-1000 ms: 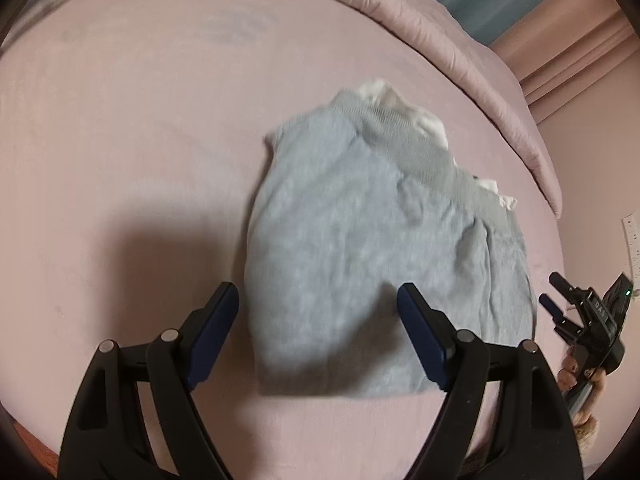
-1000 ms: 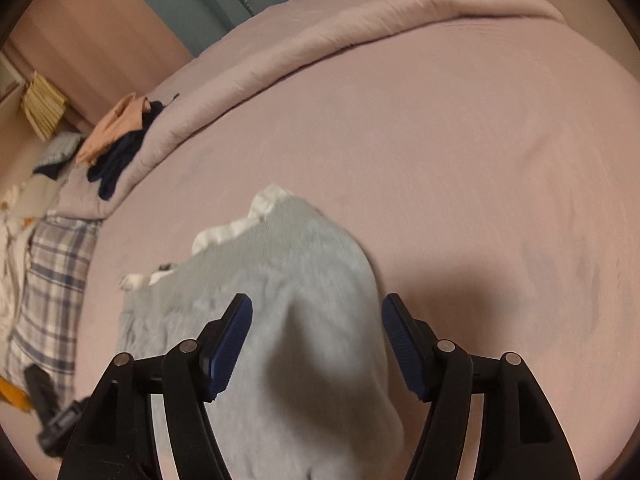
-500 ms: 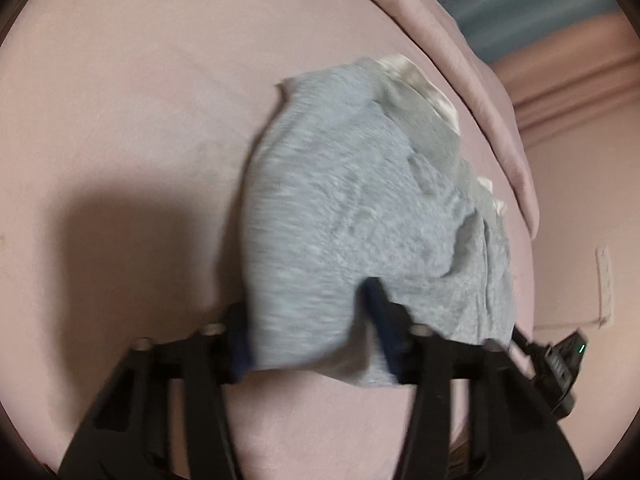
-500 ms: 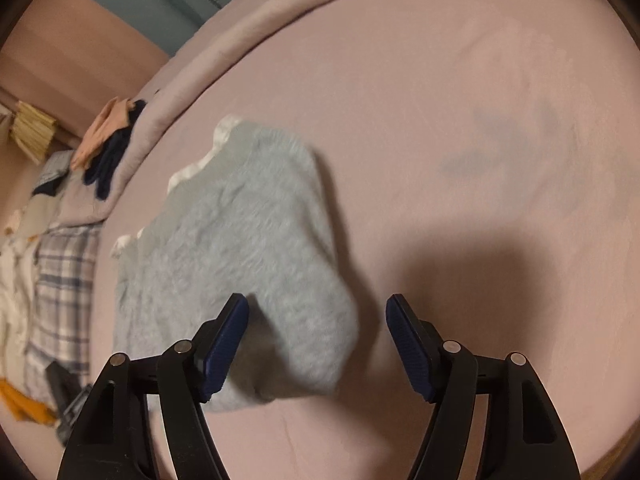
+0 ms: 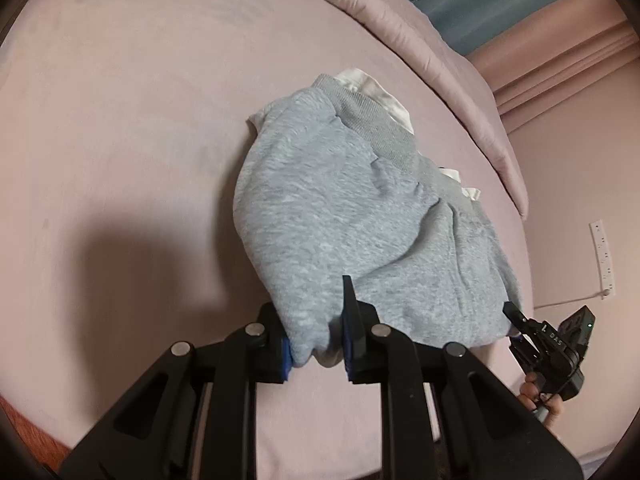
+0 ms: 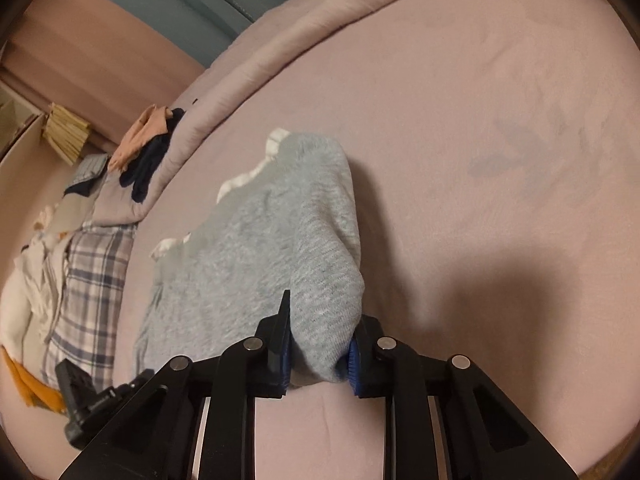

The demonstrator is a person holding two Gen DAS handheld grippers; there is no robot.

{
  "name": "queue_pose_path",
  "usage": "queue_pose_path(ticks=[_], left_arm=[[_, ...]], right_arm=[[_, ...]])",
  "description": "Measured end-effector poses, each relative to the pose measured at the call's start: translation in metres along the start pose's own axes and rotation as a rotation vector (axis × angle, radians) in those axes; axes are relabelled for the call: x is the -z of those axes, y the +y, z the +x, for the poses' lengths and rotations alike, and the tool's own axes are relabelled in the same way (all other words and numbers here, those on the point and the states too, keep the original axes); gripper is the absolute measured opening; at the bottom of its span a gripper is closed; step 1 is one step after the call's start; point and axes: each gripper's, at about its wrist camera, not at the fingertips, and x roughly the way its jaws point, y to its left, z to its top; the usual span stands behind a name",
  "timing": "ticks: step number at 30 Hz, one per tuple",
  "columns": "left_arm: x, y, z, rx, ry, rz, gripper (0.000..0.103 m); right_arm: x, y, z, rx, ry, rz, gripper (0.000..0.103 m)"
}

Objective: Fold small clothes

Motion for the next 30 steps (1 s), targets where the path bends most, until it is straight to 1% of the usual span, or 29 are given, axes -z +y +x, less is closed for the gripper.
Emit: queue_pose_path(ticks=[4, 6, 7, 9, 10, 11, 12, 13, 14, 15, 16, 17, 18, 20, 22, 26, 28, 30], left_arm=[[0.012, -0.001, -0.003, 0.0, 0.03, 0.013, 0.018], [0.018, -0.002, -0.001, -0.012, 0.043, 0.028, 0.019], [0.02, -0.003, 0.001, -0.025, 0.042, 0.04, 0.02], [0.022, -0.002, 0.006, -0.057, 0.039, 0.052, 0.026], [0.022, -0.005, 0.007, -0.073, 0.037, 0.063, 0.027], [0.022, -0.006, 0.007, -0.081, 0.035, 0.075, 0.028], [0.022, -0.009, 0.007, -0.097, 0.03, 0.097, 0.035], [0.022, -0.011, 0.006, -0.107, 0.026, 0.112, 0.039], [0.021, -0.015, 0.004, -0.121, 0.016, 0.135, 0.05], [0.02, -0.015, 0.001, -0.126, 0.004, 0.146, 0.059], [0.02, -0.015, -0.001, -0.128, -0.008, 0.152, 0.062], [0.02, -0.013, -0.003, -0.131, -0.014, 0.155, 0.07], [0.019, -0.014, -0.002, -0.133, -0.016, 0.156, 0.077], [0.018, -0.014, -0.002, -0.138, -0.024, 0.157, 0.078], [0.018, -0.014, 0.0, -0.14, -0.02, 0.146, 0.078], [0.021, -0.01, -0.002, -0.133, -0.014, 0.133, 0.078], [0.024, -0.009, -0.006, -0.136, -0.014, 0.134, 0.078], [0.025, -0.007, -0.01, -0.135, -0.019, 0.132, 0.078]], right_arm=[[0.006, -0.003, -0.009, -0.016, -0.002, 0.007, 0.022], [0.008, -0.005, -0.011, -0.012, 0.003, 0.012, 0.022], [0.01, -0.006, -0.01, -0.005, 0.009, 0.012, 0.022], [0.011, -0.007, -0.006, 0.016, 0.023, 0.012, 0.022], [0.012, -0.008, -0.001, 0.038, 0.03, 0.014, 0.022], [0.013, -0.009, 0.001, 0.059, 0.033, 0.015, 0.025], [0.013, -0.009, 0.004, 0.083, 0.037, 0.018, 0.032], [0.013, -0.009, 0.004, 0.1, 0.038, 0.017, 0.035], [0.014, -0.008, 0.003, 0.126, 0.03, 0.009, 0.041], [0.014, -0.006, 0.001, 0.15, 0.017, -0.001, 0.053], [0.014, -0.005, -0.002, 0.172, -0.003, -0.006, 0.06], [0.015, -0.005, -0.005, 0.176, -0.013, -0.005, 0.072], [0.015, -0.007, -0.008, 0.17, -0.026, 0.002, 0.078], [0.014, -0.01, -0.013, 0.123, -0.046, 0.028, 0.084], [0.012, -0.016, -0.009, 0.068, -0.032, 0.063, 0.085], [0.018, -0.03, 0.016, -0.054, 0.036, 0.181, 0.085], [0.023, -0.029, 0.028, -0.071, 0.052, 0.201, 0.085], [0.024, -0.02, 0.03, -0.056, 0.037, 0.172, 0.084]])
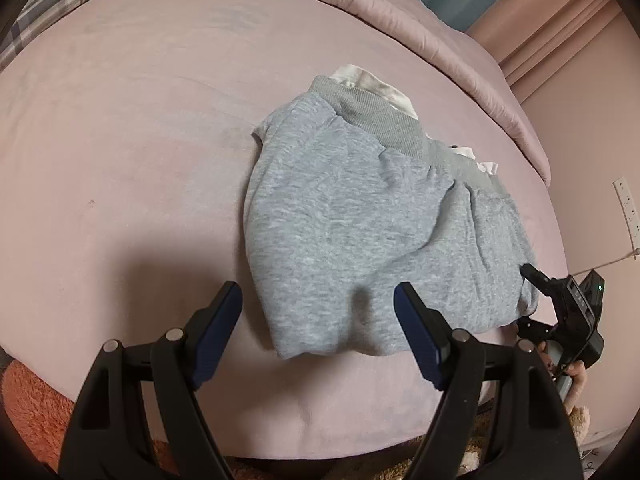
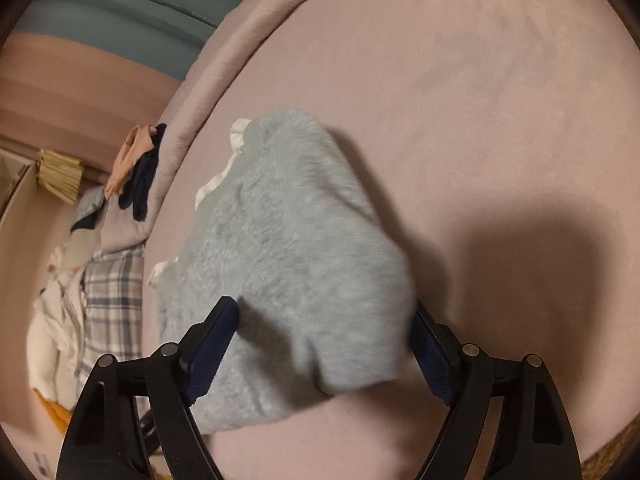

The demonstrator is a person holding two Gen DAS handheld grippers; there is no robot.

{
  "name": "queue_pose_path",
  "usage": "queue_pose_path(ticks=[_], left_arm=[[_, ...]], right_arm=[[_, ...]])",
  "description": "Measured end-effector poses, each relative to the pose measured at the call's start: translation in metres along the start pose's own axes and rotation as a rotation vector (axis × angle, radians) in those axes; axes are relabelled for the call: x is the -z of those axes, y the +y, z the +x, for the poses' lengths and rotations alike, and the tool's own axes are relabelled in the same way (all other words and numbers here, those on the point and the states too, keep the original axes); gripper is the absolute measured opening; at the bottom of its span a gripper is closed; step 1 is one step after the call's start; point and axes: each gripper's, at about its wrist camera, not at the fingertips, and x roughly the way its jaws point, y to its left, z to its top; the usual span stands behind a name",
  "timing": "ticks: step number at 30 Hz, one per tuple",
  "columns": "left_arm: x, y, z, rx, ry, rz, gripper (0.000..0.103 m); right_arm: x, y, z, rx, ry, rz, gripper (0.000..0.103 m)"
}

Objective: Fold small clothes

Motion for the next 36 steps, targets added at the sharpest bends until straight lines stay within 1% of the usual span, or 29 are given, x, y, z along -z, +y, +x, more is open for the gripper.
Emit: queue_pose_path(ticks=[2, 4, 5, 6, 8, 9, 14, 17, 21, 23, 25, 31, 33, 36], left_arm=[[-0.001, 0.0, -0.002, 0.001, -0.011, -0.005, 0.078], [-0.002, 0.0, -0.004, 0.0, -0.019, -0.007, 0.078], [-0.002, 0.001, -0.006, -0.002, -0.022, -0.008, 0.078], [-0.002, 0.002, -0.007, -0.002, -0.024, -0.009, 0.078], [-0.001, 0.004, -0.01, 0.0, -0.027, -0.014, 0.078], [-0.001, 0.006, -0.011, -0.004, -0.029, -0.016, 0.078], [-0.002, 0.009, -0.015, -0.025, -0.035, -0.028, 0.078], [-0.002, 0.011, -0.016, -0.026, -0.037, -0.024, 0.078], [-0.004, 0.011, -0.016, -0.048, -0.039, -0.02, 0.078], [-0.005, 0.012, -0.016, -0.052, -0.042, -0.021, 0.078], [-0.006, 0.012, -0.016, -0.053, -0.043, -0.021, 0.078], [-0.005, 0.012, -0.017, -0.061, -0.044, -0.014, 0.078], [-0.005, 0.012, -0.018, -0.066, -0.048, -0.016, 0.079], [-0.004, 0.014, -0.018, -0.075, -0.049, -0.024, 0.079]], right_arm=[[-0.001, 0.008, 0.006, -0.021, 0.008, -0.013, 0.081], [-0.003, 0.01, 0.02, -0.064, 0.028, 0.024, 0.07], [-0.004, 0.008, 0.022, -0.066, 0.028, 0.035, 0.057], [-0.005, 0.009, 0.025, -0.07, 0.024, 0.04, 0.048], [-0.006, 0.011, 0.023, -0.08, 0.01, 0.047, 0.037], [-0.006, 0.014, 0.018, -0.077, -0.003, 0.03, 0.034], [-0.004, 0.025, -0.009, -0.067, -0.087, -0.011, 0.029], [-0.005, 0.037, -0.027, -0.005, -0.147, -0.086, 0.029], [-0.006, 0.056, -0.058, 0.106, -0.252, -0.208, 0.029], [-0.005, 0.071, -0.069, 0.161, -0.286, -0.287, 0.029], [-0.001, 0.086, -0.073, 0.197, -0.299, -0.369, 0.029], [0.026, 0.145, -0.058, 0.338, -0.352, -0.695, 0.029], [0.034, 0.159, -0.054, 0.354, -0.353, -0.772, 0.029], [0.048, 0.18, -0.046, 0.346, -0.344, -0.889, 0.029]])
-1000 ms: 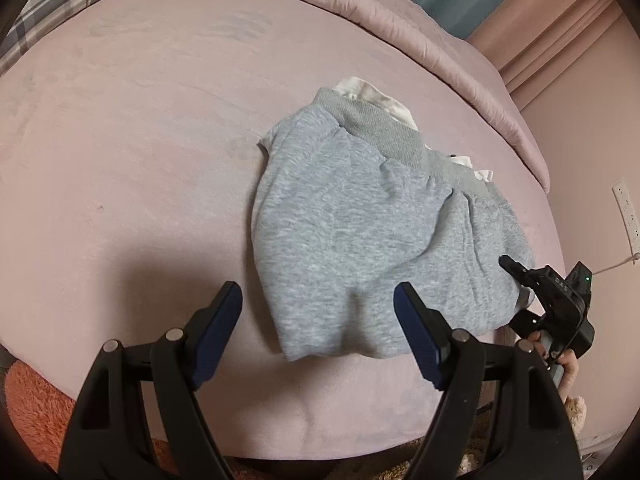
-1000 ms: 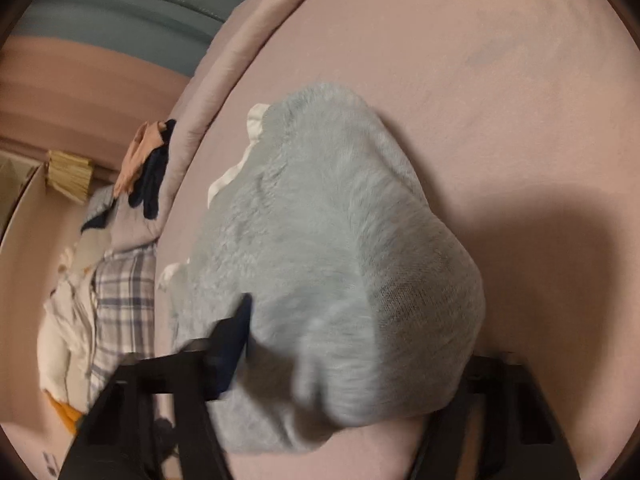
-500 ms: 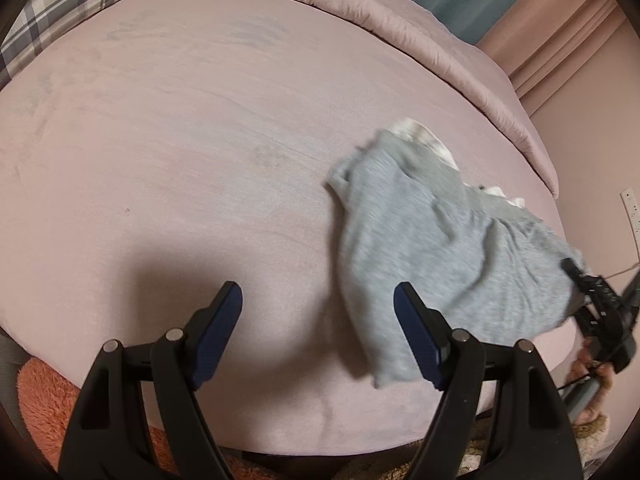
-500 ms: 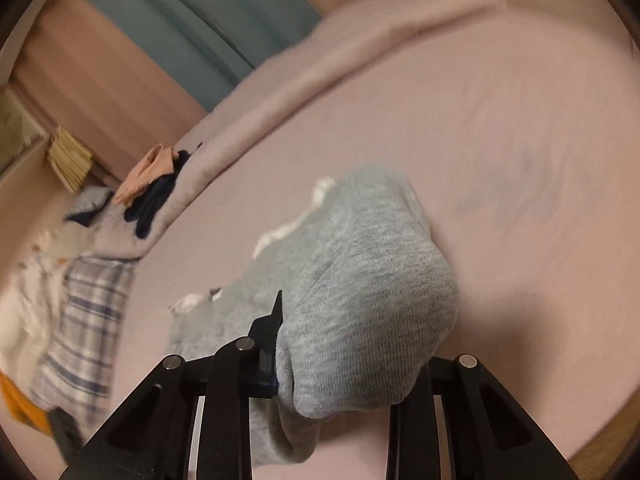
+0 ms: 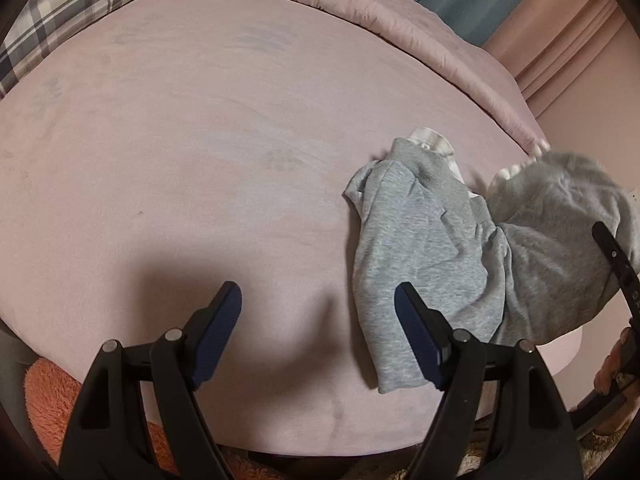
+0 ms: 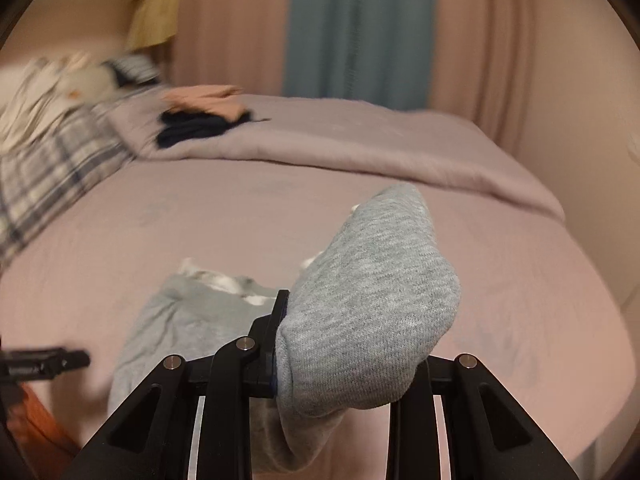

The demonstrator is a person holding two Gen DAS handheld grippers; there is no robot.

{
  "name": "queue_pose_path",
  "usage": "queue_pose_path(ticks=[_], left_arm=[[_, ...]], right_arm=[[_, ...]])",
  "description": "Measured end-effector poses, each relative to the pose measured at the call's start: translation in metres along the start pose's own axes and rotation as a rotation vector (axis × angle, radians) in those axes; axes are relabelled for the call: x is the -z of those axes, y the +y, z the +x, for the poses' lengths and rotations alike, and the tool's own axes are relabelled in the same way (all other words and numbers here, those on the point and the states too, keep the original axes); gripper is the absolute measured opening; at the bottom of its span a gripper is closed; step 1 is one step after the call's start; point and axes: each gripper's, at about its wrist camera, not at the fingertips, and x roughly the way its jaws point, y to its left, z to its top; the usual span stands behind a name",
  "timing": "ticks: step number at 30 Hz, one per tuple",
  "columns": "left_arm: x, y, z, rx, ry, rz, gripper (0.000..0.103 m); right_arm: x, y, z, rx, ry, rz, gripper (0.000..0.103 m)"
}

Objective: Fold small clothes

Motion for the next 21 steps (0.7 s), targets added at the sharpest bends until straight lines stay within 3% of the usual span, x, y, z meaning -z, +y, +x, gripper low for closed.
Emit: queue_pose_path(ticks=[7, 12, 16, 21], left_arm=[[-0.001, 0.005, -0.001, -0.003, -0.001, -0.014, 0.079], [-0.001, 0.009, 0.0, -0.005, 0.002, -0.024, 0.08], [-0.002, 0.013, 0.001, -0.007, 0.009, -0.034, 0.08], [-0.001, 0.016, 0.001, -0.005, 0.014, -0.048, 0.081]], right_arm=[[0.0, 0.056, 0.014, -0.121, 0.047, -0.156, 0.029], [0.018, 0.093, 0.033, -0.223, 0.163, -0.214, 0.029], [0.038, 0.113, 0.044, -0.228, 0.233, -0.264, 0.029], [0.049, 0.125, 0.045, -0.213, 0.257, -0.295, 0.032]])
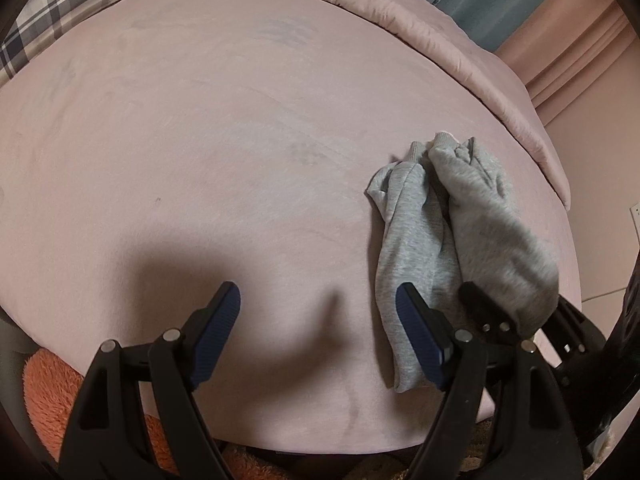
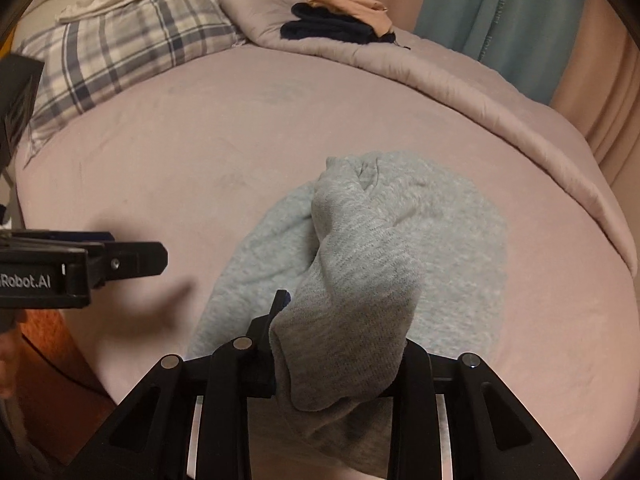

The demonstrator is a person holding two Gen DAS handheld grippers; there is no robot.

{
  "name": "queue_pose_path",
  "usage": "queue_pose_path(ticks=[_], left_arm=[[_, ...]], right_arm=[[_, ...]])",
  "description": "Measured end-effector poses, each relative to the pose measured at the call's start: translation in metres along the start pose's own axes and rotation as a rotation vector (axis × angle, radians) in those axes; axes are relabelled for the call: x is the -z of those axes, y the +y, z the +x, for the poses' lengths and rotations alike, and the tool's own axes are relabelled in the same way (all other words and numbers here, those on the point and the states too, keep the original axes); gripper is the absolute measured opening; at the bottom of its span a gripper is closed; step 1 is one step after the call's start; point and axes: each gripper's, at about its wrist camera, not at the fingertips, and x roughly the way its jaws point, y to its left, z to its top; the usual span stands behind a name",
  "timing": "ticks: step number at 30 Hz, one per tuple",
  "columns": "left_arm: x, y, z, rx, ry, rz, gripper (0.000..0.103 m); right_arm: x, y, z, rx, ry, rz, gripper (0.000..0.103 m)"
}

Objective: Fold small clothes

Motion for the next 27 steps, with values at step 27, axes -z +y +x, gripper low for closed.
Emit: queue_pose_path(ticks=[27], left_arm=[[-0.003, 0.002, -0.006, 0.023, 0.008, -0.034, 0.081]], right_arm=[[0.013, 0.014, 0.017, -0.265, 0.065, 0.095, 0.05]])
